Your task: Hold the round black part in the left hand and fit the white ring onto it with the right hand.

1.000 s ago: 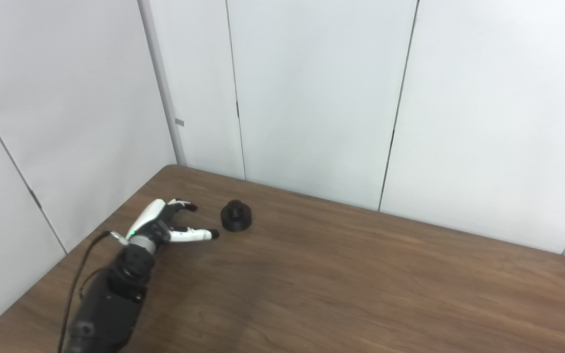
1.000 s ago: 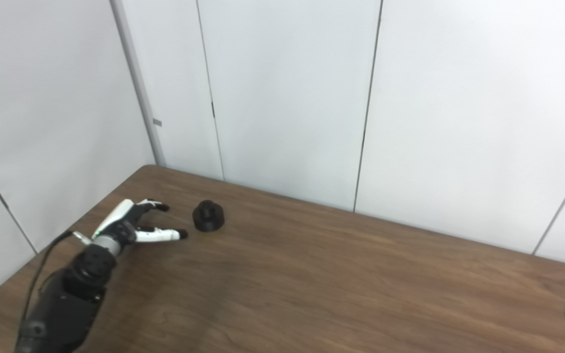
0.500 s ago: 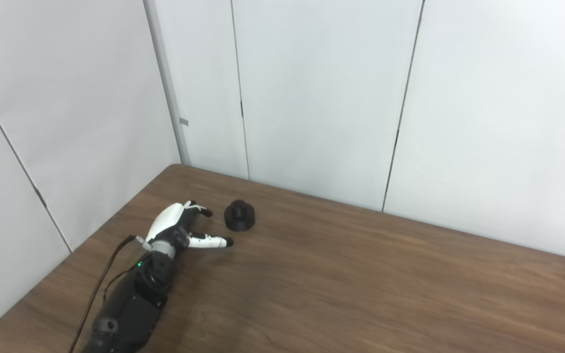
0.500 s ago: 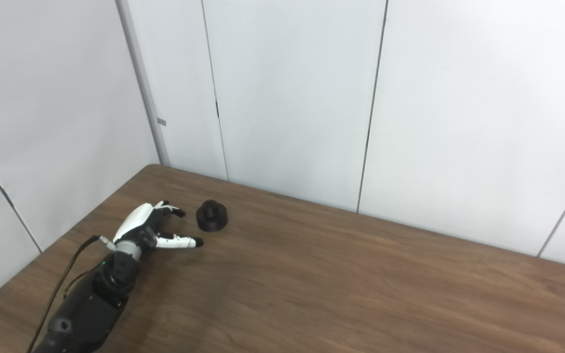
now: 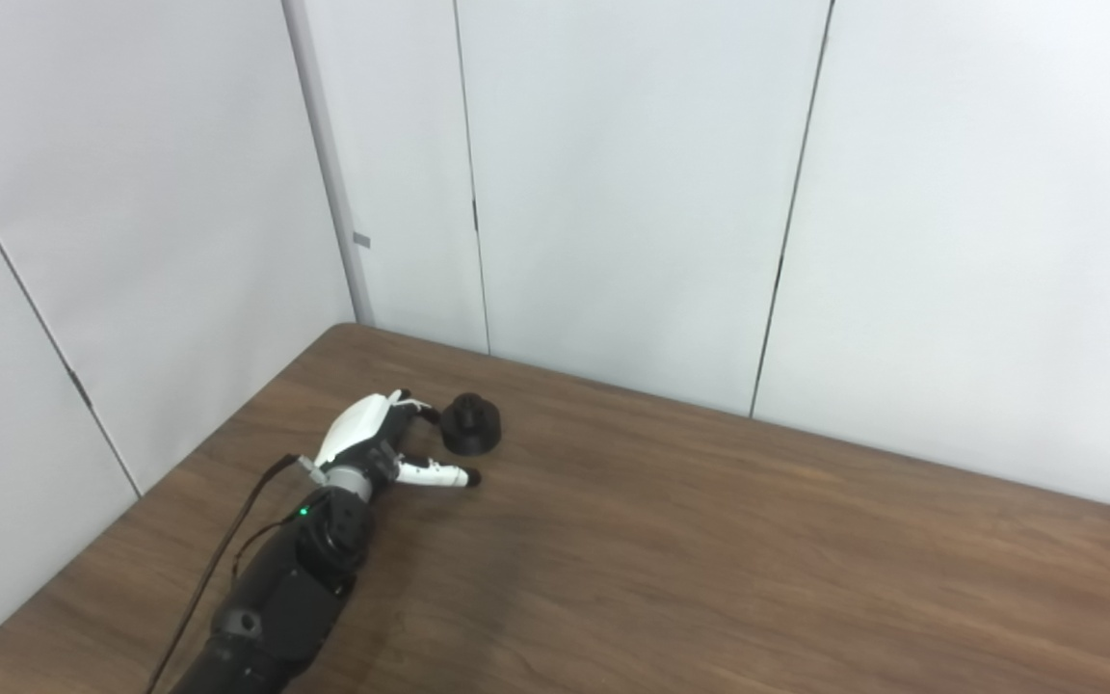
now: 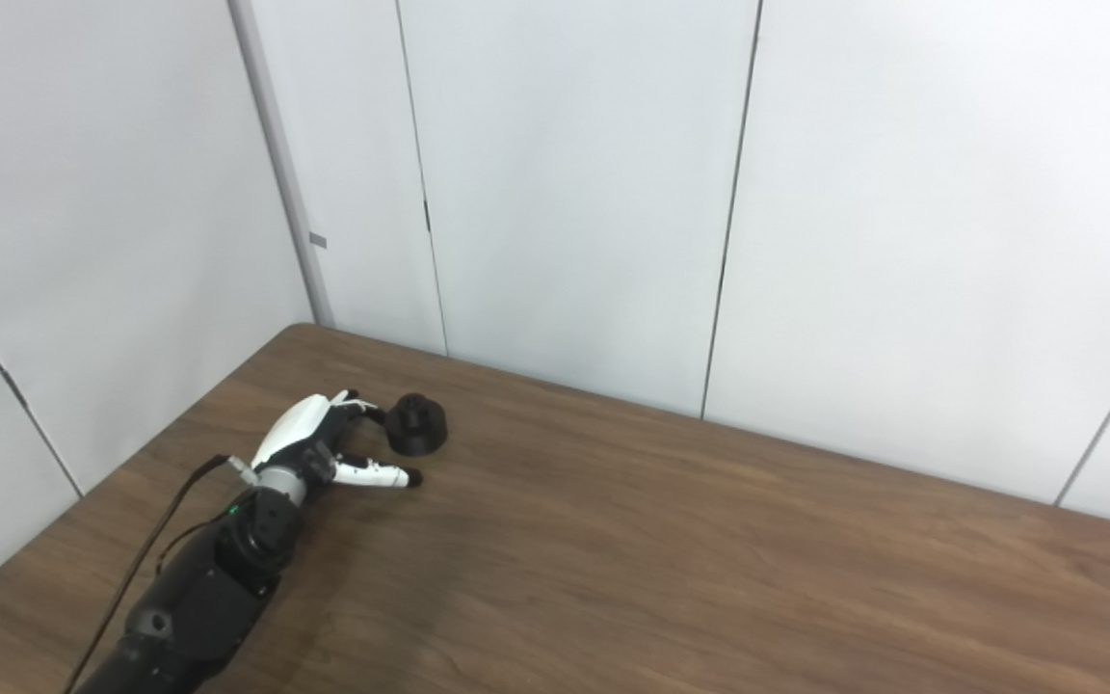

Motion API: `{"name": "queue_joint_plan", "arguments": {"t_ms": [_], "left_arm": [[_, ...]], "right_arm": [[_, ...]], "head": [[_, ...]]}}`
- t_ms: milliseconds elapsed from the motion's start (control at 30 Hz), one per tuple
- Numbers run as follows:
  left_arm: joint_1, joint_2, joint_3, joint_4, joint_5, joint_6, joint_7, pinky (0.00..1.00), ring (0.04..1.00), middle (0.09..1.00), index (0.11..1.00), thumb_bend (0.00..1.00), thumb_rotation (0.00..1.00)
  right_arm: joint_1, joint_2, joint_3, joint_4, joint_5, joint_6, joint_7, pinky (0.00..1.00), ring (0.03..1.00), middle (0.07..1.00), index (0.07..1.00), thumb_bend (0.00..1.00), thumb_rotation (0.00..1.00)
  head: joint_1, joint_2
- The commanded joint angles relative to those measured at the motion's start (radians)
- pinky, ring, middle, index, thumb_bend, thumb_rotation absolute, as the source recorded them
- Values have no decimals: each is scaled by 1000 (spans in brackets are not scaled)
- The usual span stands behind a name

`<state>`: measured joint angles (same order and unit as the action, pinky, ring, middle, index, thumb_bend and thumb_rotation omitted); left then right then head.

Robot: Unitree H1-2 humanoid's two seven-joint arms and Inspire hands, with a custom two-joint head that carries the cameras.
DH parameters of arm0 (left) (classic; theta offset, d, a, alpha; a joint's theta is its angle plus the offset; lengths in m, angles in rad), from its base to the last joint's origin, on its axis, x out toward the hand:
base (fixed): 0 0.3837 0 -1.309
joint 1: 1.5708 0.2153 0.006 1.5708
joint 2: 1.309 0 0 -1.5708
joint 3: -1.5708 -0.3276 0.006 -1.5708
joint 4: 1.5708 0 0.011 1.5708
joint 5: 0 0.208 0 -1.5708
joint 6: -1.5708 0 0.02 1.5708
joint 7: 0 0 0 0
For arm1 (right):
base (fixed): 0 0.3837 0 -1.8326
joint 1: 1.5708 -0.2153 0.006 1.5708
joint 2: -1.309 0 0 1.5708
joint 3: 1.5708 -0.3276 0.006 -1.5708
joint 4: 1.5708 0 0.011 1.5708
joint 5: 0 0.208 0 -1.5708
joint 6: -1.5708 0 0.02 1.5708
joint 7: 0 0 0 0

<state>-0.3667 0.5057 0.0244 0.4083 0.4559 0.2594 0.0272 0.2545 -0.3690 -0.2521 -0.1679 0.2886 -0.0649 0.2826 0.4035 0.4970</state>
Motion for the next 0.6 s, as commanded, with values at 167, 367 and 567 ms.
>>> {"name": "queue_joint_plan", "arguments": {"t_ms": [167, 367, 567], "left_arm": [[-44, -24, -33, 58, -19, -45, 21, 1000, 1000, 1000, 793, 1000, 294], [-57, -29, -60, 74, -2, -44, 47, 1000, 1000, 1000, 778, 1000, 248], [-54, -36, -70, 64, 5, -40, 76, 1000, 1000, 1000, 752, 946, 165]], "right_arm": [[17, -15, -14, -27, 6, -19, -3, 980, 1000, 1000, 900, 578, 797], [25, -16, -17, -45, 7, 0, -10, 945, 1000, 1000, 899, 608, 797], [25, -24, -22, -40, 24, -4, 3, 966, 1000, 1000, 900, 615, 804]], "head": [[-11, 2], [-10, 3], [-5, 4]]}}
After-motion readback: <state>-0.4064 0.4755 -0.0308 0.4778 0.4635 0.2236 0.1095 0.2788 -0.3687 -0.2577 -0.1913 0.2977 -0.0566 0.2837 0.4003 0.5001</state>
